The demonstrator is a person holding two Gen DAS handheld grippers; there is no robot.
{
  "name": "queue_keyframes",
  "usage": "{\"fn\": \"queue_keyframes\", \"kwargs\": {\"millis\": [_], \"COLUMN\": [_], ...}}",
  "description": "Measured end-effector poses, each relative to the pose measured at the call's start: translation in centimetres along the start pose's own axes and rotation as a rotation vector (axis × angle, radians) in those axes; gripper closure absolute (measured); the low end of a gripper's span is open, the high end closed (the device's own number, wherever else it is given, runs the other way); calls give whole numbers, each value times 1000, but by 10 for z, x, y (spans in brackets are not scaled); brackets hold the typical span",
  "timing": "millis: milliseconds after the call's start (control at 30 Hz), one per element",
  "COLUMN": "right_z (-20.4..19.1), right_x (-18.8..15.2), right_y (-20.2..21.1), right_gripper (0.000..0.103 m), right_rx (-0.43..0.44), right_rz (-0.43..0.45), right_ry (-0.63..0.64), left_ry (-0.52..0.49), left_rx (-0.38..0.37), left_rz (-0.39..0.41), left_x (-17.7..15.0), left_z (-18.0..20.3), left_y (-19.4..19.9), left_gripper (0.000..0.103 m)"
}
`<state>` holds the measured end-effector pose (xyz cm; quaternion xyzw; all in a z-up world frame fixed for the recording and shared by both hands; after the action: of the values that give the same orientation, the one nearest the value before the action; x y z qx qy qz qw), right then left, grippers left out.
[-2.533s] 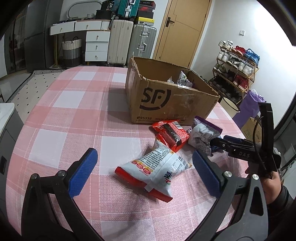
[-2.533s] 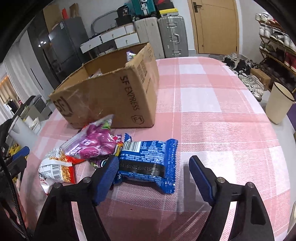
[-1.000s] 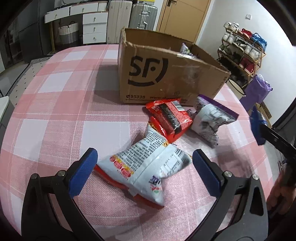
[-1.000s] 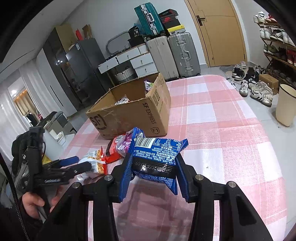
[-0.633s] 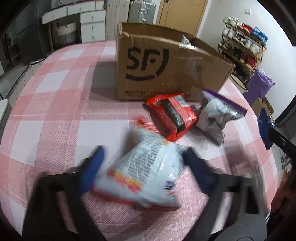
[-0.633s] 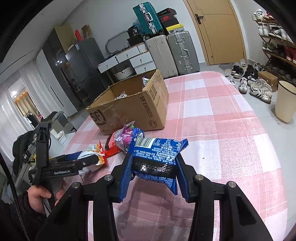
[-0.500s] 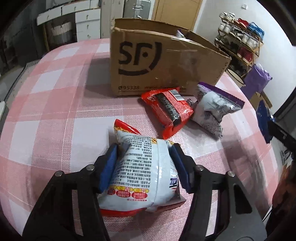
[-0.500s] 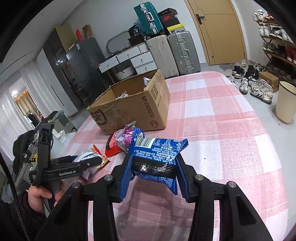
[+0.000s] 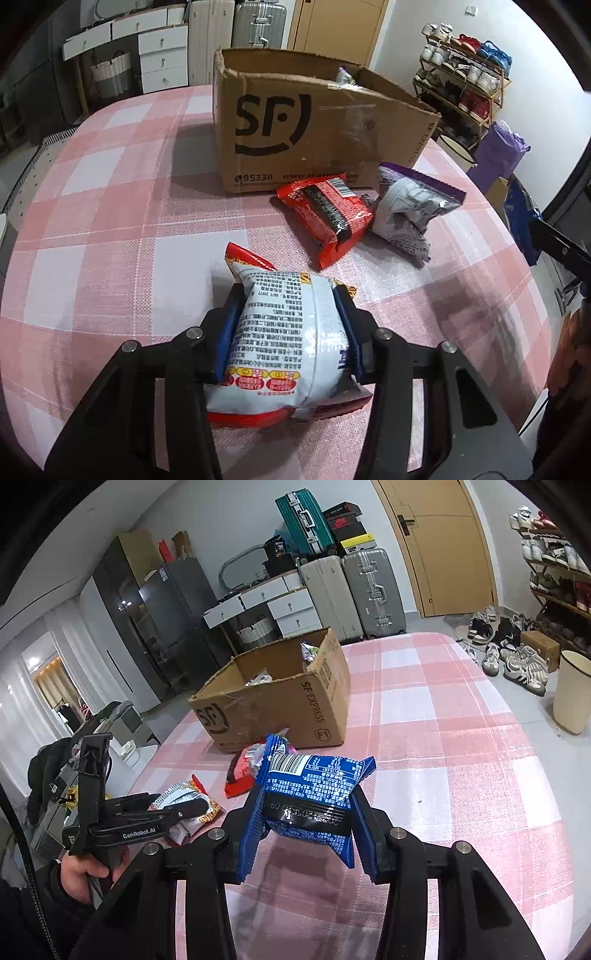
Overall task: Organize snacks
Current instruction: 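Carry the Oreo pack and chip bag over the box with both tools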
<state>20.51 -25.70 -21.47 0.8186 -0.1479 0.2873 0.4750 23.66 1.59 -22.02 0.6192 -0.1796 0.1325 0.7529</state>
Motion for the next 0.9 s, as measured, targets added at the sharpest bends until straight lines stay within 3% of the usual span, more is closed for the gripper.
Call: {"fn": "queue_keyframes", "kwargs": {"millis": [500, 900], "right_z": [-26, -62], "right_x": [7, 42], "right_y": [16, 33], "right_gripper": [58, 58], "right_rx": [12, 83], "right_rz": [24, 67], "right_ry": [42, 93], "left_ry": [-34, -61], "left_rx": [-14, -68], "left_rz": [87, 179], "left_x": [1, 34], "left_z": [11, 22], "left_y": [51, 103], "left_gripper": [58, 58]}}
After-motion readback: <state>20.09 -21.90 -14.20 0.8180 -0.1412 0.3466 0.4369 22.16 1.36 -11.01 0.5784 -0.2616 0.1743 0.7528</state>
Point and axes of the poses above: each gripper's, at about its wrist camera, not at the fingertips, and y roughly against the way its jaws point, z to its right, x to its top, the point moved 8 cm from there along -y, roughly the way its jaws point, and after that the axes turned 10 degrees about -z, right-handed, at the moved point
